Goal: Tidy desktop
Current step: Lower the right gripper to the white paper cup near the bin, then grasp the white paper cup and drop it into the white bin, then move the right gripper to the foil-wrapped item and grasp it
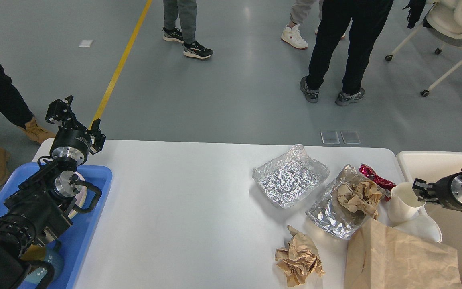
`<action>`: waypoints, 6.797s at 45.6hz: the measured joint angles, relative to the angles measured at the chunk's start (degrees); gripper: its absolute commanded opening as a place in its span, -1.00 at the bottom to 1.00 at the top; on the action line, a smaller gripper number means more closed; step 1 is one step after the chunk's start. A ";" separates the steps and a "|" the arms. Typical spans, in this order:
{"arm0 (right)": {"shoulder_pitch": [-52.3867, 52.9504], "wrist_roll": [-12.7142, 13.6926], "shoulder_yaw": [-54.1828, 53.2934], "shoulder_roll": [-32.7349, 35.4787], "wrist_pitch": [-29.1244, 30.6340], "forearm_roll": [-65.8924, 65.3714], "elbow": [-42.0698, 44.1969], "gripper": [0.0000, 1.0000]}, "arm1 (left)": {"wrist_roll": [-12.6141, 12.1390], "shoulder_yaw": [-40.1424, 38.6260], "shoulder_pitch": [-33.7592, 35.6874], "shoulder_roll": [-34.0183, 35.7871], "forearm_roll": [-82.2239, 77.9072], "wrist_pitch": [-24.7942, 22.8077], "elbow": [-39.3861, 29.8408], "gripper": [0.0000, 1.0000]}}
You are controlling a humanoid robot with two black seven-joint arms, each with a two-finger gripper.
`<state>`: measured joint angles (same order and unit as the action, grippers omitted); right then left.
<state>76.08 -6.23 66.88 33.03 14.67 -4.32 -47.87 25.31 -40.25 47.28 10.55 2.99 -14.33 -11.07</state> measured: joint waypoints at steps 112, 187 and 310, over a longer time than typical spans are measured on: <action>1.40 -0.09 -4.99 4.18 13.09 -0.78 0.90 1.00 | -0.03 0.00 0.00 0.00 -0.01 0.00 0.00 0.92; 4.30 1.17 -8.58 7.45 7.80 -0.05 -0.44 -1.00 | 0.00 0.00 0.00 0.00 0.00 0.00 0.00 0.92; 36.57 1.10 0.38 -14.38 34.74 7.57 -5.53 1.00 | -0.03 0.00 0.00 0.00 0.00 0.00 0.00 0.92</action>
<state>112.65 -5.13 67.26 18.64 49.41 3.26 -53.40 25.27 -40.25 47.29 10.54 2.99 -14.33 -11.07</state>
